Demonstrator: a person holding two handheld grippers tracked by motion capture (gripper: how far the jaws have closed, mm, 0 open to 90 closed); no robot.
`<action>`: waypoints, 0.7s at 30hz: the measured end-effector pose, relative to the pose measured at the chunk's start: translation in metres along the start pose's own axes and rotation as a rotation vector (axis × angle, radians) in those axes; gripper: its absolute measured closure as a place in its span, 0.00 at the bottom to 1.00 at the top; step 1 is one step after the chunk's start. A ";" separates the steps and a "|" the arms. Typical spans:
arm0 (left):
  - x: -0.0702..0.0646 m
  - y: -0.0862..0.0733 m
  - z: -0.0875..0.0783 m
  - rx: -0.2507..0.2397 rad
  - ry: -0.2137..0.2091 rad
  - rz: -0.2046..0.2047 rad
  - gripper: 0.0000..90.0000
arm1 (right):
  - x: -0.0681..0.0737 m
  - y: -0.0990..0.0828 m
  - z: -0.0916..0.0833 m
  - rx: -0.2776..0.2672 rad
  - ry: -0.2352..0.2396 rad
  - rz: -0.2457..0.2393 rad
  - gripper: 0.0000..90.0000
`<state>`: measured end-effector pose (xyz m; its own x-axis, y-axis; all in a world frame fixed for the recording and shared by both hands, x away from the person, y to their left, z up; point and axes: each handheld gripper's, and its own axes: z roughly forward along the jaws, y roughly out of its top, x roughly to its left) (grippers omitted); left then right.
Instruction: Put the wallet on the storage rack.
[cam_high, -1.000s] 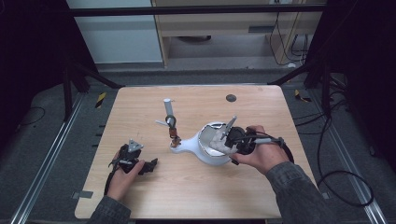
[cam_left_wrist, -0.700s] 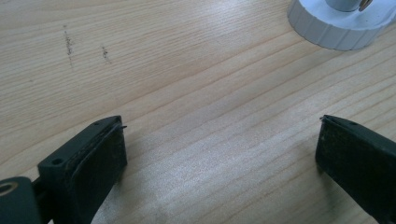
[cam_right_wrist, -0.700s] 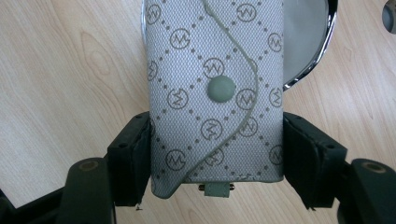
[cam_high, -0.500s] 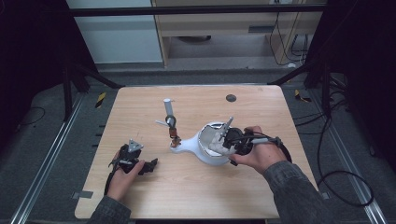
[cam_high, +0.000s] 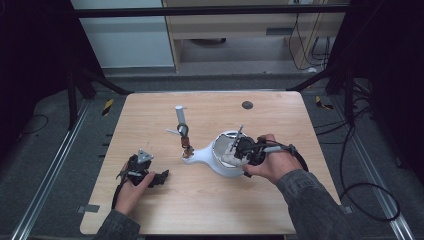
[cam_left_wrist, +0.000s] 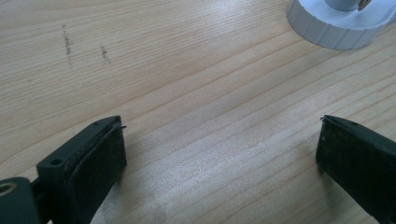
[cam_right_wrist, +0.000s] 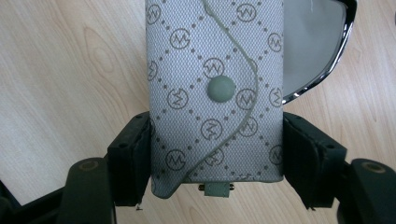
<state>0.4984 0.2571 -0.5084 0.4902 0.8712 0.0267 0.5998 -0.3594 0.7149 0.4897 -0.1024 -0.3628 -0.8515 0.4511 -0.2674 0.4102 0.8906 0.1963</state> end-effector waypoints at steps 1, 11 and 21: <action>0.000 0.000 0.000 0.000 0.000 0.000 0.01 | 0.000 0.001 0.000 0.011 -0.001 0.003 0.35; 0.000 0.000 0.000 0.002 -0.001 0.001 0.01 | -0.011 0.013 0.008 0.080 -0.006 0.008 0.35; 0.000 0.000 0.000 0.002 -0.002 0.002 0.01 | -0.016 0.017 0.012 0.094 0.010 0.017 0.35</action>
<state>0.4984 0.2570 -0.5082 0.4925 0.8699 0.0268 0.6004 -0.3619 0.7131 0.5144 -0.0934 -0.3664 -0.8470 0.4663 -0.2552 0.4533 0.8844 0.1115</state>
